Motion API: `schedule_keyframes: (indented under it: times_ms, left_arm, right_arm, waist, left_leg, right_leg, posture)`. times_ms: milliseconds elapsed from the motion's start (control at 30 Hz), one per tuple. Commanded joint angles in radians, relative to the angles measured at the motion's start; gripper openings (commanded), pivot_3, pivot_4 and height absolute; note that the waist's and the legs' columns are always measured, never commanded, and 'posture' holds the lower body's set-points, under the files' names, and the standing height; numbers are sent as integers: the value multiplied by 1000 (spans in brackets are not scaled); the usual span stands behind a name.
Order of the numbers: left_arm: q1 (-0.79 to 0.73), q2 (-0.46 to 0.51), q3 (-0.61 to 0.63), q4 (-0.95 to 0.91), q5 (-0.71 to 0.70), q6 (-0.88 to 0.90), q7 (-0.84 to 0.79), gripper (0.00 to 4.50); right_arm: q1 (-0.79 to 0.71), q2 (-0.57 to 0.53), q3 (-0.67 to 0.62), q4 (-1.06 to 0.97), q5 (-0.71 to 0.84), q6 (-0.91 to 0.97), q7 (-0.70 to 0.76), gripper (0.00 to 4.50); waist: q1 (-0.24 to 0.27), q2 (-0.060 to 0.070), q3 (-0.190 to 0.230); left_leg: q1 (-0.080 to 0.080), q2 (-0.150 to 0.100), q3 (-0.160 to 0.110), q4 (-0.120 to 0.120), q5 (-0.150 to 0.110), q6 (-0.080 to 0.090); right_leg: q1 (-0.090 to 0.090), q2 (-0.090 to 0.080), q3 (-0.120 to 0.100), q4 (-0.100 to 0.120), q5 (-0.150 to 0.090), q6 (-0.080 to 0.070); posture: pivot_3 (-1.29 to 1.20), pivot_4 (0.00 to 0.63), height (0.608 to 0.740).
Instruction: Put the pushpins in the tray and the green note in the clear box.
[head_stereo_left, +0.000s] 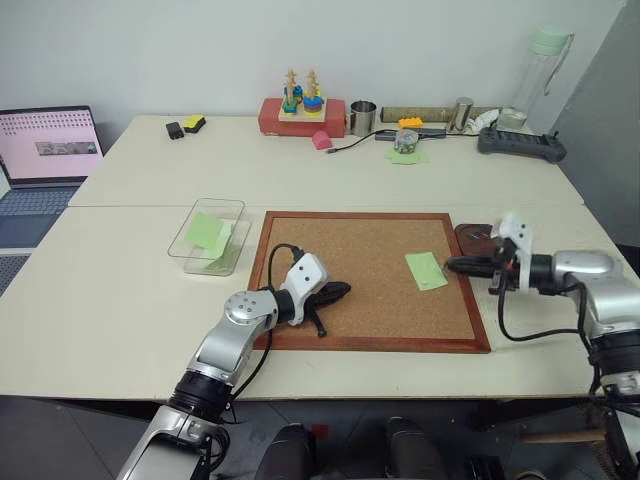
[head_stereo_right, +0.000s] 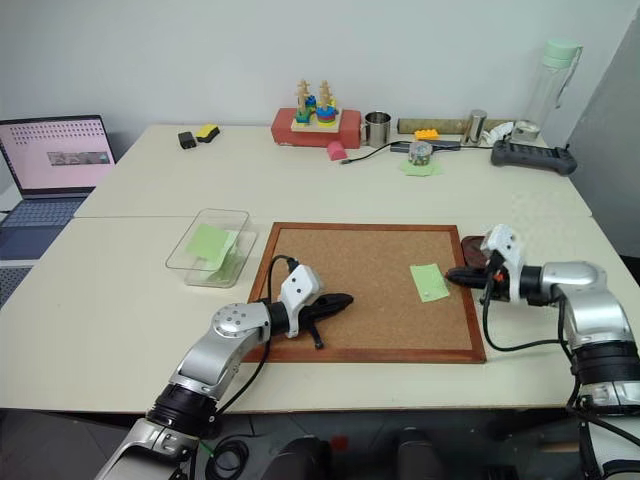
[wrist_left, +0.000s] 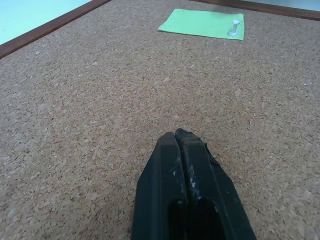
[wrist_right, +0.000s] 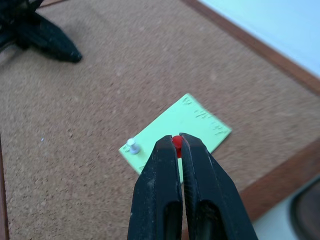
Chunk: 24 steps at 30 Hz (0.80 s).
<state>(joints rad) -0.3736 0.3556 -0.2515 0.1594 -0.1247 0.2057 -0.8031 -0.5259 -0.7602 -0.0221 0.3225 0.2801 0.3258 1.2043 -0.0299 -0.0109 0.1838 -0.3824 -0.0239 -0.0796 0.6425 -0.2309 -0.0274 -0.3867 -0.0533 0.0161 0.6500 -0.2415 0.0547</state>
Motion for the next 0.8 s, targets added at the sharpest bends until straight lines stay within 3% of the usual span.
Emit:
schedule_keyframes:
  times_ms: [33, 233, 533, 800]
  left_arm:
    - [30, 12, -27, 56, 43, 23, 3, 0]
    - [31, 14, -32, 55, 46, 22, 0, 0]
    - [27, 15, -34, 53, 47, 21, -3, 0]
    - [30, 17, -32, 46, 48, 24, -2, 0]
  right_arm:
    - [-32, -12, -61, -13, 36, 33, -36, 30]
    - [-106, 9, -43, 142, -83, -36, -233, 30]
    - [-179, 48, 4, 341, -209, -163, -370, 30]
    - [-215, 59, -12, 402, -213, -200, -389, 1620]
  waist:
    - [0, 0, 0]
    - [-1, 0, 0]
    - [0, 0, 0]
    - [-1, 0, 0]
  left_leg:
    - [0, 0, 0, 0, 0, 0]
    - [0, 0, 1, 0, 0, 0]
    - [0, 0, 1, -1, 0, 0]
    - [0, 0, 1, -1, 0, 0]
  right_leg:
    - [0, 0, 0, 0, 0, 0]
    - [0, 0, 1, 0, 0, 0]
    - [0, 0, 1, -1, 0, 0]
    - [0, 0, 1, -2, 0, 0]
  posture:
    - [0, 150, 740]
    - [0, 150, 740]
    - [0, 150, 740]
    - [0, 150, 740]
